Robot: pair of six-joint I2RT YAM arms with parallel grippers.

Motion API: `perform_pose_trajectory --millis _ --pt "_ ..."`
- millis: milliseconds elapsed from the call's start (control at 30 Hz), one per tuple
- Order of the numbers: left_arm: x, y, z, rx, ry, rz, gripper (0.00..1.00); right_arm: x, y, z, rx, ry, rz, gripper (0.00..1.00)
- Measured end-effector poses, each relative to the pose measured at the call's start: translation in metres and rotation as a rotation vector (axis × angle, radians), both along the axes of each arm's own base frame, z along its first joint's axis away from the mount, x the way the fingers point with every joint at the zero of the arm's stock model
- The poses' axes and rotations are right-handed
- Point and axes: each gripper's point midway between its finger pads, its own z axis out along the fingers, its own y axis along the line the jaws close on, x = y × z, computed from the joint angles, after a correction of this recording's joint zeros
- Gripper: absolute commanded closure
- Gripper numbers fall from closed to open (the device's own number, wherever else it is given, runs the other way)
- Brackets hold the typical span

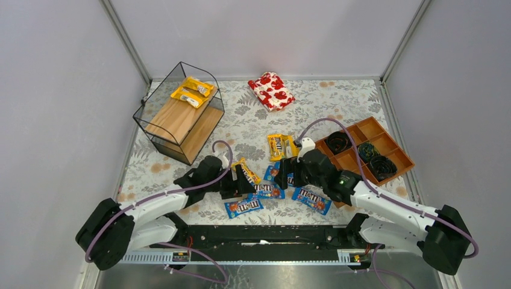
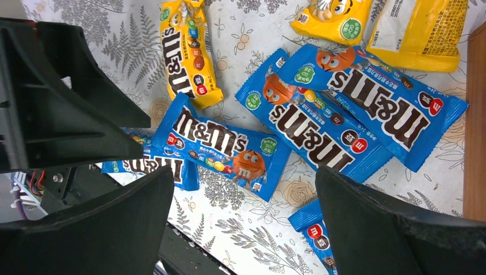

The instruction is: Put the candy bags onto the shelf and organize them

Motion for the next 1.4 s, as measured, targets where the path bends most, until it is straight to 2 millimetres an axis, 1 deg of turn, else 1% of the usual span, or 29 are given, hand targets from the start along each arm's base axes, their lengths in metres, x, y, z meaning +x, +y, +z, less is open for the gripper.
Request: perform_pose_trajectory --millis 100,200,267,400,433,533,667,733,833,933,967,1100,1200,1400 --pt "0.0 0.001 -0.01 0.028 0.01 0.021 0.23 -0.001 -0.001 0.006 0.017 -0.014 -0.002 0.0" --pt "0.002 -0.002 -0.013 0.038 0.0 0.026 0.34 0.0 -0.001 0.011 0.03 -0.027 -0.004 0.0" --pt "0.005 -0.005 -0.017 0.041 -0.001 0.033 0.39 0.0 -0.001 0.014 0.039 -0.033 -0.005 0.0" --pt "0.009 -0.01 -0.026 0.037 0.01 0.049 0.62 -0.001 -0.001 0.015 0.051 -0.035 -0.008 0.0" --pt "0.01 -0.011 -0.027 0.035 0.013 0.052 0.64 -0.001 -0.001 0.013 0.052 -0.032 -0.01 0.0" --pt "0.01 -0.015 -0.029 0.03 0.011 0.049 0.65 -0.003 -0.002 0.011 0.057 -0.024 -0.015 0.0" --pt "0.01 -0.021 -0.025 0.012 -0.013 0.038 0.63 -0.006 -0.004 0.005 0.064 -0.013 -0.024 0.0" --pt "0.011 -0.022 -0.026 0.014 -0.014 0.037 0.62 -0.007 -0.006 0.003 0.067 -0.008 -0.028 0.0" --pt "0.011 -0.023 -0.032 0.026 -0.002 0.04 0.61 -0.008 -0.006 0.005 0.074 -0.01 -0.03 0.0" --pt "0.011 -0.024 -0.032 0.021 -0.001 0.044 0.59 -0.008 -0.006 0.007 0.081 -0.017 -0.03 0.0" --pt "0.012 -0.025 -0.031 0.014 -0.005 0.045 0.6 -0.008 -0.006 0.008 0.084 -0.019 -0.03 0.0" --pt "0.016 -0.028 -0.027 -0.003 -0.023 0.05 0.72 -0.008 -0.006 0.01 0.087 -0.022 -0.03 0.0" --pt "0.017 -0.028 -0.026 -0.004 -0.028 0.053 0.78 -0.008 -0.006 0.009 0.086 -0.022 -0.031 0.0" --pt "0.019 -0.029 -0.025 0.007 -0.038 0.053 0.93 -0.005 -0.011 0.002 0.063 -0.026 -0.056 0.0"
